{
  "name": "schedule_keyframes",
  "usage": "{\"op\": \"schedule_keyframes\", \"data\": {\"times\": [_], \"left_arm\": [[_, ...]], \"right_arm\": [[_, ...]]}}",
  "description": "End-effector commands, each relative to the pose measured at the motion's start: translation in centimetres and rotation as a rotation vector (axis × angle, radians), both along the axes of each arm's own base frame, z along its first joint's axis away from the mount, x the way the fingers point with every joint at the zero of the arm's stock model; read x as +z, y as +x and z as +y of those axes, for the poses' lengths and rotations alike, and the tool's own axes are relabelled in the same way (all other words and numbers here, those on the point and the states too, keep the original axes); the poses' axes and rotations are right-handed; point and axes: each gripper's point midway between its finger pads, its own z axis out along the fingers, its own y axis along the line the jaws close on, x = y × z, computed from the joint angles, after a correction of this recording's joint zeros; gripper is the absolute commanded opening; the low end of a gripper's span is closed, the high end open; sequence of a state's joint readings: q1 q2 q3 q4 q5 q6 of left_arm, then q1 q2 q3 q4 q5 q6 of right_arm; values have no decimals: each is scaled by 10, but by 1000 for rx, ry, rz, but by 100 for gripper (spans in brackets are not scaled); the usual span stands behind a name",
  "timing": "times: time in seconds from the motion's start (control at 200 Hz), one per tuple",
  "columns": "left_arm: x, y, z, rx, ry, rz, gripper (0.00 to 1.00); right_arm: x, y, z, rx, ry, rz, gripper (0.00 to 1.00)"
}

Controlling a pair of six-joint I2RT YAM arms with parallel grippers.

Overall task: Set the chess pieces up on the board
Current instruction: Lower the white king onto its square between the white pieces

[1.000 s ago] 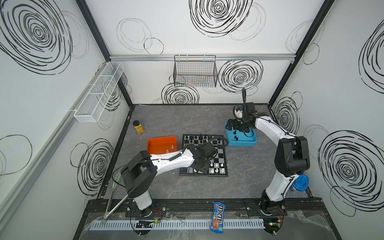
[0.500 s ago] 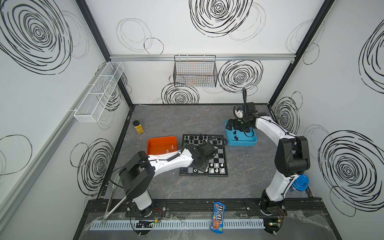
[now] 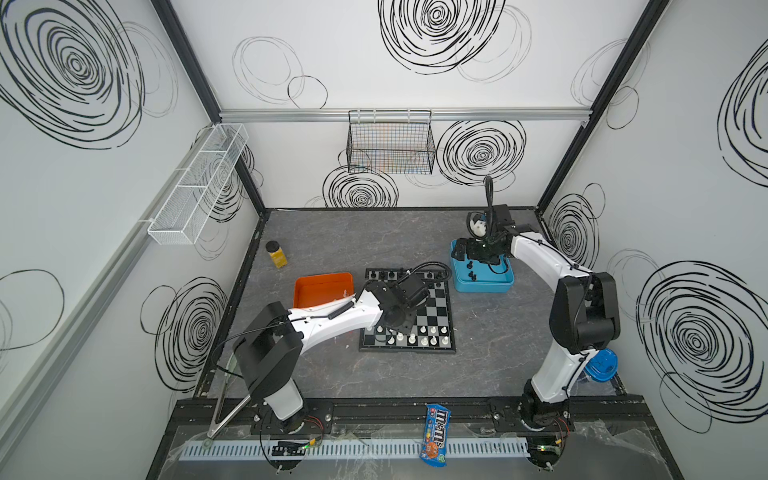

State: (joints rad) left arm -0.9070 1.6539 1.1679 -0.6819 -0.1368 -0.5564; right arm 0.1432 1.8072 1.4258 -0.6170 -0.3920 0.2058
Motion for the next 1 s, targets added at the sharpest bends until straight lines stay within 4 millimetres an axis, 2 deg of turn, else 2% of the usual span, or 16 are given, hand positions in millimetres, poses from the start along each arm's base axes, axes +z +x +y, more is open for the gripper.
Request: {"op": "schedule_keyframes", "data": {"times": [0.0,0.375,0.71,0.996], "left_arm": [[-1,-5,-2,-15,-13,17,39],[-22,-26,-3,-51,29,81,37],[-32,-22,-6,-55,42,85,35],[-32,-16,-6,-49,35,83,30]], "right_arm": [[14,3,-4,-3,-12,-44,100],[12,2,-5,-4,-12,-38,100],[12,2,-6,-6,-13,-38,100],[11,2,-6,-6,-12,-36,100]]}}
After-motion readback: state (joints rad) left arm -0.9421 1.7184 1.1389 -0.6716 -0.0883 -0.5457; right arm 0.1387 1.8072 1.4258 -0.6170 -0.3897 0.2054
